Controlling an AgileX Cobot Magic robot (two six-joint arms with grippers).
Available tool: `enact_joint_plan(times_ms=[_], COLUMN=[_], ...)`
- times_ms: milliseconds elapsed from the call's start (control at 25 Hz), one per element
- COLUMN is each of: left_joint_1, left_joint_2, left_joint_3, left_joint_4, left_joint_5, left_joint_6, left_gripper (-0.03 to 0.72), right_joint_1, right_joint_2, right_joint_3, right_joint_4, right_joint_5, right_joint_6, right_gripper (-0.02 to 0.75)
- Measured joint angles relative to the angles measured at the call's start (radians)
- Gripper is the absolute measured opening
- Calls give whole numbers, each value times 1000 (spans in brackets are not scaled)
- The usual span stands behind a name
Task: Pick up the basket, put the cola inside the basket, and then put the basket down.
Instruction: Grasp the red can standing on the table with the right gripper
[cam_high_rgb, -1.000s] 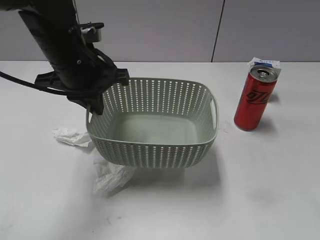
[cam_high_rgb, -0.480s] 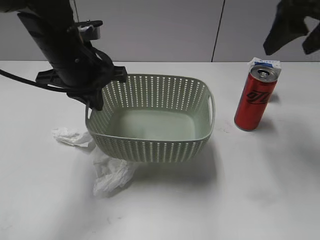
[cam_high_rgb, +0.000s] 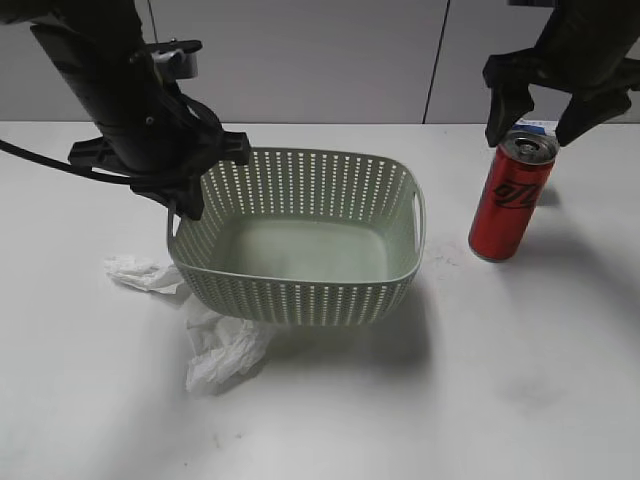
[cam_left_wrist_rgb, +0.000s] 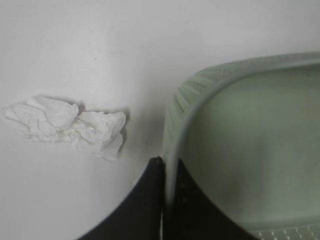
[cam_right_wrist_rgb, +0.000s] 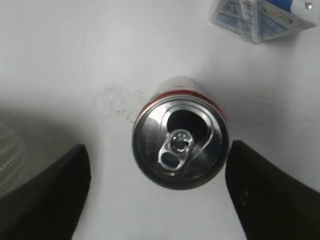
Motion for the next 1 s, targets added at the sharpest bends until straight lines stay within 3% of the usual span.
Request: enact_joint_plan(times_ms=[760, 1000], left_joint_1=[0, 0], left_joint_2=[0, 0], left_joint_3=[0, 0], left_joint_4=[-40, -40], left_joint_5=[-21, -22], left_joint_6=[4, 4], left_gripper=[-3, -3], right_joint_1=[-6, -6], right_joint_2=[121, 121], right_joint_3=[-4, -4], right_joint_4=[-10, -10], right_joint_5=[-31, -14], right_joint_6=[23, 33], right_gripper=[630, 519])
